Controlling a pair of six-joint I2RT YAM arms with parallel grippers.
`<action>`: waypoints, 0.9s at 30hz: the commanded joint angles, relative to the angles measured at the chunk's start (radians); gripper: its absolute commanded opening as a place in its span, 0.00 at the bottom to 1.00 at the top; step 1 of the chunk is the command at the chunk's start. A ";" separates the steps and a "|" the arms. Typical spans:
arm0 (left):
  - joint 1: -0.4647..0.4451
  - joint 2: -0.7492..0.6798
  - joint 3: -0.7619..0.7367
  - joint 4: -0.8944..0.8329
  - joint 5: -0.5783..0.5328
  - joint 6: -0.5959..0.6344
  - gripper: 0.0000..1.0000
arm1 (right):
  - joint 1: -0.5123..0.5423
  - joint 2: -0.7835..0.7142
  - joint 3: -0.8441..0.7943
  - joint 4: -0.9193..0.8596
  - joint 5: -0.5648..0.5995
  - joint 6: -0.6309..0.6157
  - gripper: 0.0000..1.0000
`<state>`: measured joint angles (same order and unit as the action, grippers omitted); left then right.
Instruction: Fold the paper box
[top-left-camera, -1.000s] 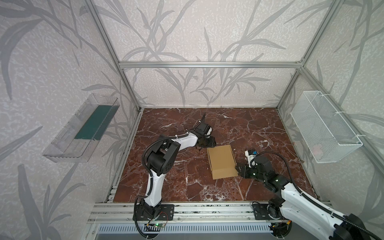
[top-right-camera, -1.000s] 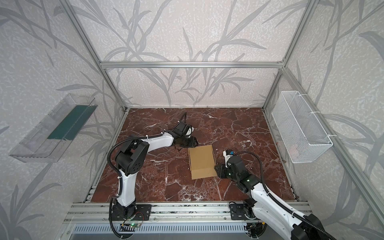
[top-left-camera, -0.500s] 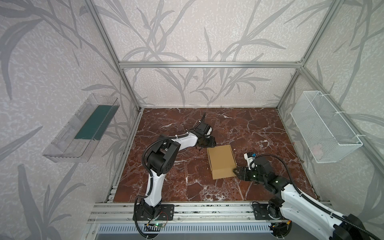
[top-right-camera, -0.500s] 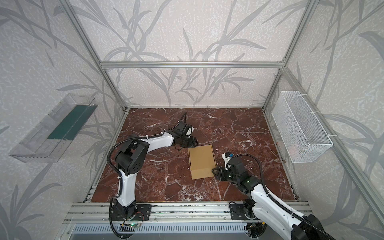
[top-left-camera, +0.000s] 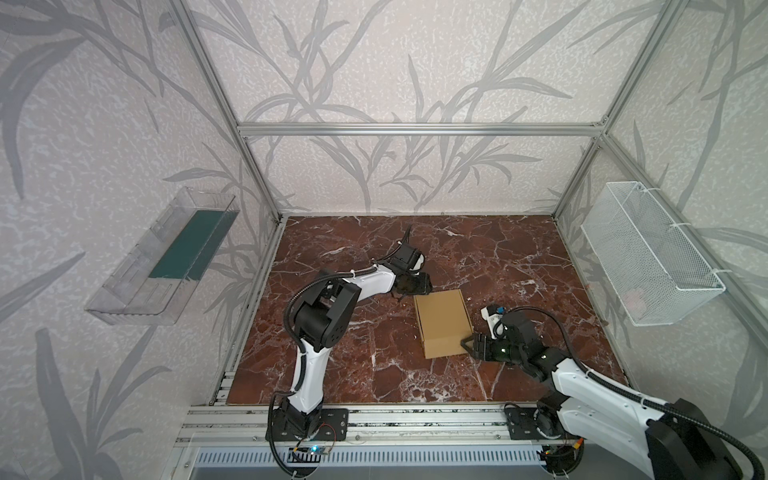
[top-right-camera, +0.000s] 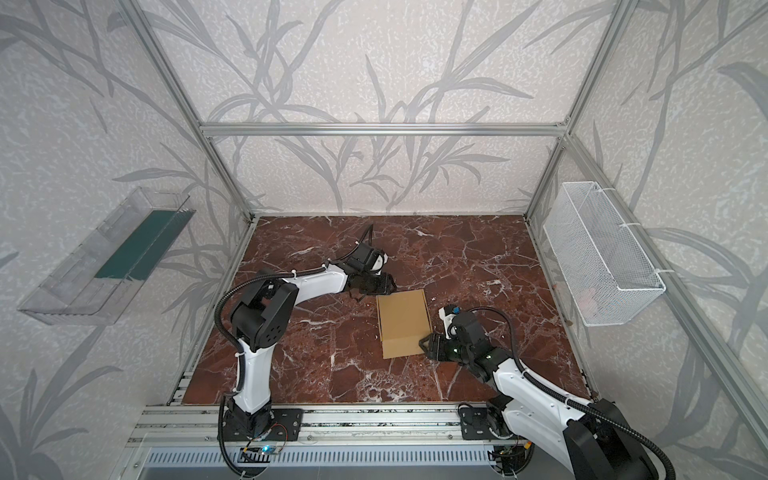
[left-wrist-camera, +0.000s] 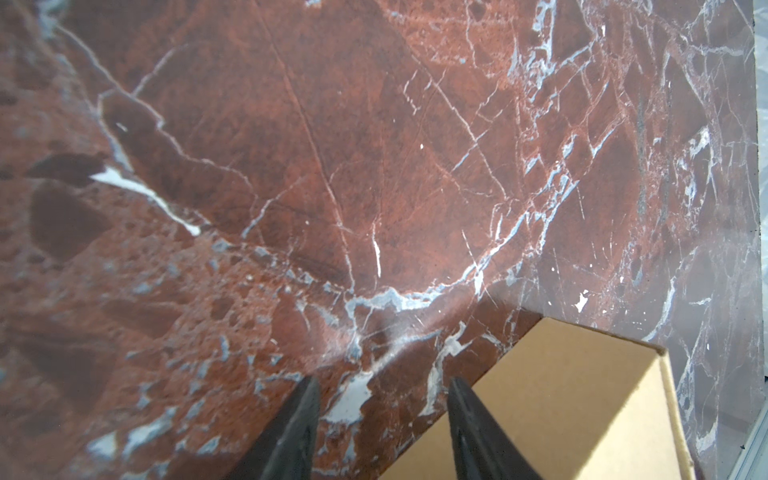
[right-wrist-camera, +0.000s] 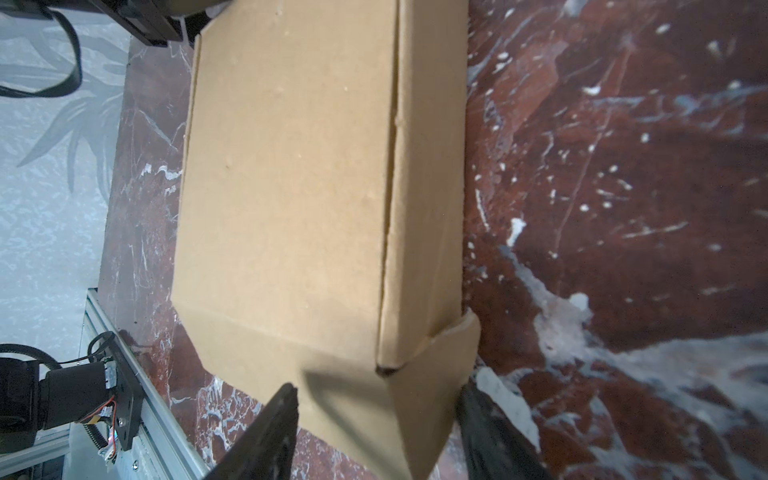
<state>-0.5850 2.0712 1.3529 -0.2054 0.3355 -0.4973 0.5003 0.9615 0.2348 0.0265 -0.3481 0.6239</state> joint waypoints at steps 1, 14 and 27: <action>-0.010 0.079 -0.042 -0.186 0.010 0.003 0.53 | -0.002 -0.007 0.038 0.017 -0.011 -0.014 0.61; -0.009 0.084 -0.041 -0.184 0.013 0.003 0.53 | -0.001 -0.004 0.048 0.036 -0.025 -0.025 0.61; -0.009 0.083 -0.057 -0.167 0.018 -0.003 0.53 | 0.000 0.056 0.030 0.118 -0.048 0.046 0.59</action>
<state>-0.5842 2.0716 1.3529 -0.2050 0.3393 -0.4973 0.5003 1.0069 0.2588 0.0982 -0.3794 0.6395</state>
